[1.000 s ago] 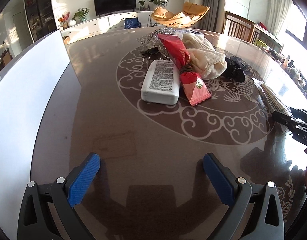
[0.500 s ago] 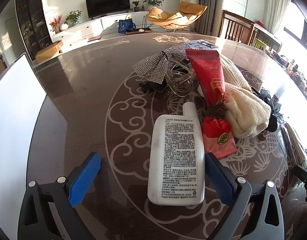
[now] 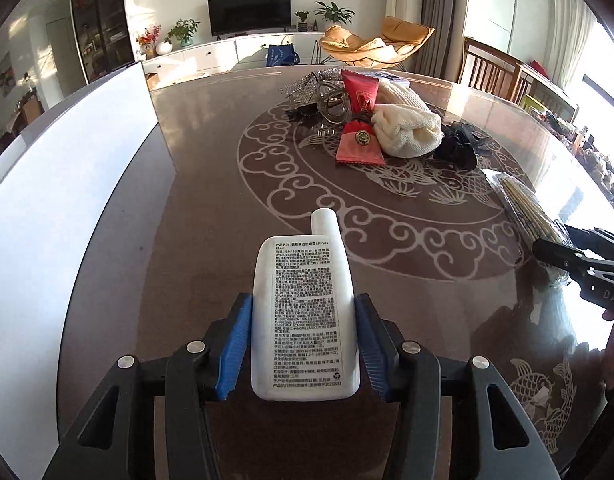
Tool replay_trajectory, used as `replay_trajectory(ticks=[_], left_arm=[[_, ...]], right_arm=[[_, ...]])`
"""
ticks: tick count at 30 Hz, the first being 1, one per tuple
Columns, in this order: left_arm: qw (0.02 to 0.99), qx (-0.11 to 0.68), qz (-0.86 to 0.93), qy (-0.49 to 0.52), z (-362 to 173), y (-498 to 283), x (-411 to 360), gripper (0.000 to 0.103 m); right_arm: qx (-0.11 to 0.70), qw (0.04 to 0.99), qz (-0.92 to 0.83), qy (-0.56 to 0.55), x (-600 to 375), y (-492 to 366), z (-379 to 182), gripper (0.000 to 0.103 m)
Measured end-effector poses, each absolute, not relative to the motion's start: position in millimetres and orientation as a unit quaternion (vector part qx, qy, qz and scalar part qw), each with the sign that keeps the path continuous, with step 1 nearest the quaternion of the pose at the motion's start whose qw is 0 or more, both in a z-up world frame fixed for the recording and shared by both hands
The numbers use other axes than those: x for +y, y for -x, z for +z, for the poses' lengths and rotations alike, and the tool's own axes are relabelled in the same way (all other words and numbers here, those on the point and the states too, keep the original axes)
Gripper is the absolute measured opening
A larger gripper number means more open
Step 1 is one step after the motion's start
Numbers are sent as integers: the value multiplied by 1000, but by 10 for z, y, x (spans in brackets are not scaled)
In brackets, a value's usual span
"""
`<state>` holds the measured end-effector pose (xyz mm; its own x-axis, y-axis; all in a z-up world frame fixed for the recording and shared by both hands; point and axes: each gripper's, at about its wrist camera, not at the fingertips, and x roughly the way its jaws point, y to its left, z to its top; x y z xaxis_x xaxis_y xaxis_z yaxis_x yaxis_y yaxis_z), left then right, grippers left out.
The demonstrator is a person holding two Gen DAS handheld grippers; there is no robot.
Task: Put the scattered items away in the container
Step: 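Grasp the white lotion bottle with the left gripper while the right gripper grasps the cotton swab bag, then lift the lotion bottle with the left gripper while the right gripper lifts the swab bag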
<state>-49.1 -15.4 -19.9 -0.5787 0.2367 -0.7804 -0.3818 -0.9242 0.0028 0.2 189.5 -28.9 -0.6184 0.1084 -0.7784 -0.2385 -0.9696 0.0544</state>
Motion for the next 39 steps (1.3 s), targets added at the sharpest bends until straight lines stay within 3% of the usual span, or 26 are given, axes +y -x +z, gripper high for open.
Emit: replay_trajectory(ticks=[6,9,13,15,16,39], left_arm=[[166,73,883,433,-222,564,-172,71],[161,81,881,437,-245,566,-149,82],[158,79,880,440,-259,575,-148,85],[157,78,877,448,-283,595,-140,100],[158,80,874,452,-293,603,-132,103],[158,81,874,453,-310,607,-111,103]], right_arm=[[34,103,891,440,1769,58,-324,75],[50,110,889,442,1839,58,-343,79],[52,115,888,442,1858,57,-350,80],[52,116,888,442,1866,60,-352,81],[53,116,888,443,1869,63,-354,81],[56,121,887,443,1877,78,-361,84]])
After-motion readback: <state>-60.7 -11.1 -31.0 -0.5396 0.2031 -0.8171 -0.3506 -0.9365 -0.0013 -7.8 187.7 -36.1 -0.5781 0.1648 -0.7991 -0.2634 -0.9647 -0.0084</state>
